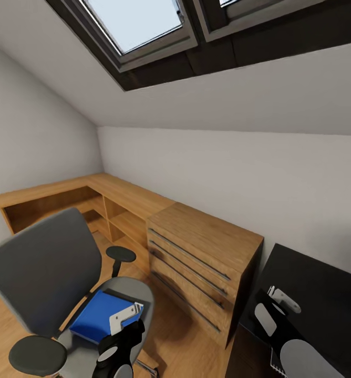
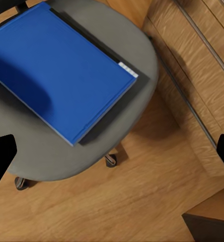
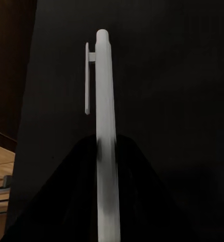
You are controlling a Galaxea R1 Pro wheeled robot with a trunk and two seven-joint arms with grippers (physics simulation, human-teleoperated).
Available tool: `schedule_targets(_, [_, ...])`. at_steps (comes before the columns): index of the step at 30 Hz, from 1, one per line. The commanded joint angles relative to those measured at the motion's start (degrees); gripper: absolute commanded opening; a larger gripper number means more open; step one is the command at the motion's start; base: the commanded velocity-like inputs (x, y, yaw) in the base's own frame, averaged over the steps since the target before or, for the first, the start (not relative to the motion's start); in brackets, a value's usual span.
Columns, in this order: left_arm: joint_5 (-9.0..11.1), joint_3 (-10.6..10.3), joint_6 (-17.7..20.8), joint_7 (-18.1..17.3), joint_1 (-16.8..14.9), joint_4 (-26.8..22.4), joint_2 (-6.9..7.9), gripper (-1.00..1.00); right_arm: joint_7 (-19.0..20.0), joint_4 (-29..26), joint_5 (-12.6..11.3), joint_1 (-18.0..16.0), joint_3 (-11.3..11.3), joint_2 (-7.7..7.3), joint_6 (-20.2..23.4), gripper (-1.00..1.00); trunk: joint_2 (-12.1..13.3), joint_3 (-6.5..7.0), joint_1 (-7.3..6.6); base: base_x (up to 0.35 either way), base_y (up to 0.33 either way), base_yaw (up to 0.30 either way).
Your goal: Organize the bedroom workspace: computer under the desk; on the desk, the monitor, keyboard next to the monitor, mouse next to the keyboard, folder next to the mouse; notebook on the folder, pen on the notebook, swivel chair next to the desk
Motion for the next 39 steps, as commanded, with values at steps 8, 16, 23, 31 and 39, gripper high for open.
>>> schedule_targets(8, [0.5, 0.0, 0.3, 0.2, -0.1, -0.1, 0.08, 1.00, 0.1, 0.1, -1.1, 0.0, 0.0, 0.01, -0.5, -1.00, 0.0, -0.08, 0.00, 0.000, 0.000, 0.000])
schedule_targets(16, [0.4, -0.1, 0.3, 0.1, -0.1, -0.1, 0.17, 1.00, 0.1, 0.1, -1.1, 0.0, 0.0, 0.01, -0.5, -1.00, 0.4, 0.10, -0.22, 0.000, 0.000, 0.000])
schedule_targets(23, [0.2, -0.1, 0.3, 0.0, -0.1, -0.1, 0.18, 1.00, 0.1, 0.1, -1.1, 0.0, 0.0, 0.01, -0.5, -1.00, 3.2, 1.36, -1.75, 0.000, 0.000, 0.000])
schedule_targets(31, [0.2, -0.2, 0.3, 0.0, -0.1, -0.1, 0.17, 1.00, 0.1, 0.0, -1.1, 0.0, 0.0, 0.01, -0.5, 1.00, 6.4, 2.79, -3.51, 0.000, 0.000, 0.000])
schedule_targets(39, [0.2, -0.2, 0.3, 0.0, -0.1, -0.1, 0.18, 1.00, 0.1, 0.0, -1.2, 0.0, 0.0, 0.01, -0.5, 1.00, 6.8, 2.97, -3.73, 0.000, 0.000, 0.000])
